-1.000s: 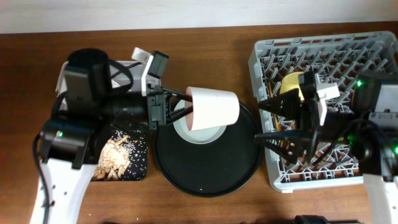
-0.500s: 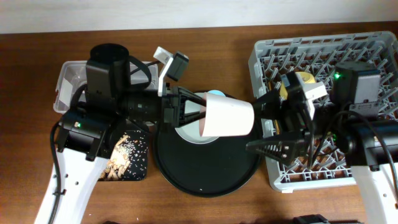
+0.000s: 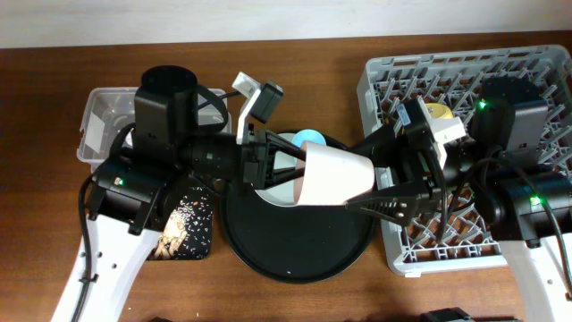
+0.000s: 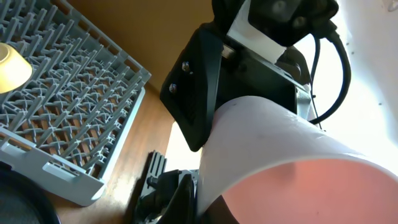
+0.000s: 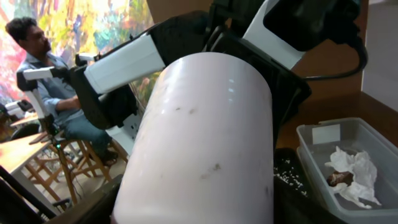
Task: Sort waste into correct bins and load items into the dishwasher rack
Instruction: 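Hand the pink cup from the left gripper to the right gripper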
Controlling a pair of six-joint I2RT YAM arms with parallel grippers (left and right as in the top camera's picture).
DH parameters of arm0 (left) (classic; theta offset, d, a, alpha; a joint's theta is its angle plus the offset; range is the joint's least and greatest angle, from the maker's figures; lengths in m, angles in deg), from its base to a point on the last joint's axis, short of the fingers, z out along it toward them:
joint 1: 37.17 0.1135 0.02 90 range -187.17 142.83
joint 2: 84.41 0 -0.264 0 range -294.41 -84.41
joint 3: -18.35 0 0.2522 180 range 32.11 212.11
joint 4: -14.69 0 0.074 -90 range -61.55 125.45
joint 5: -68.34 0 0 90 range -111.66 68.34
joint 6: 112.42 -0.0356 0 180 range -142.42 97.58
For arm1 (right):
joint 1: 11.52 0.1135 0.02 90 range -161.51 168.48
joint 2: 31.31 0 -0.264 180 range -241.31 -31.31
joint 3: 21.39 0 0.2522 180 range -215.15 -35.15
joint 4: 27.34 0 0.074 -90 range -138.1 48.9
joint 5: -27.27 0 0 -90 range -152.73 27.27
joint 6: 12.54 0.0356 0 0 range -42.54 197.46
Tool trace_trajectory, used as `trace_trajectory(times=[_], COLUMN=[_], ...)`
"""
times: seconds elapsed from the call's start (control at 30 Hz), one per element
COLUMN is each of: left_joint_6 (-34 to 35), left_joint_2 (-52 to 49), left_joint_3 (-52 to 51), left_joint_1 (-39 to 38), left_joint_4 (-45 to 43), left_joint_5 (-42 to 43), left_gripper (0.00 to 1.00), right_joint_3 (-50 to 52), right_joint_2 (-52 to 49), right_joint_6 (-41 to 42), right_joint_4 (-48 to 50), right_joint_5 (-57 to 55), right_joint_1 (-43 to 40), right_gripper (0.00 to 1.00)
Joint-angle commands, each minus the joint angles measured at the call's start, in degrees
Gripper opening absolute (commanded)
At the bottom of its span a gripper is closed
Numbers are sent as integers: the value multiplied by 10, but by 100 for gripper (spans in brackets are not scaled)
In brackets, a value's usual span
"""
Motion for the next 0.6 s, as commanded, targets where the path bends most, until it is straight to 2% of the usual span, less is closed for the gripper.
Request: trace_trajectory(times=[0.0, 0.17, 0.3, 0.57], left_joint_6=[-12, -12, -12, -12], left_joint_2=[-2, -2, -2, -2], left_joint_3=[1, 1, 1, 1], left_joint_1=[-1, -1, -2, -3], left_joint_4=[-6, -8, -12, -12], left_joint_5=[0, -1, -1, -1], left_gripper=[0, 0, 0, 0], right_joint_3=[-8, -8, -8, -8], right_joint_2=[1, 1, 1, 1], right_joint_6=[9, 9, 9, 9], right_joint_4=[-2, -13, -18, -18], right_joint_5=[14, 14, 14, 14], right_joint_1=[6, 6, 7, 7], right_gripper=[68, 69, 74, 74])
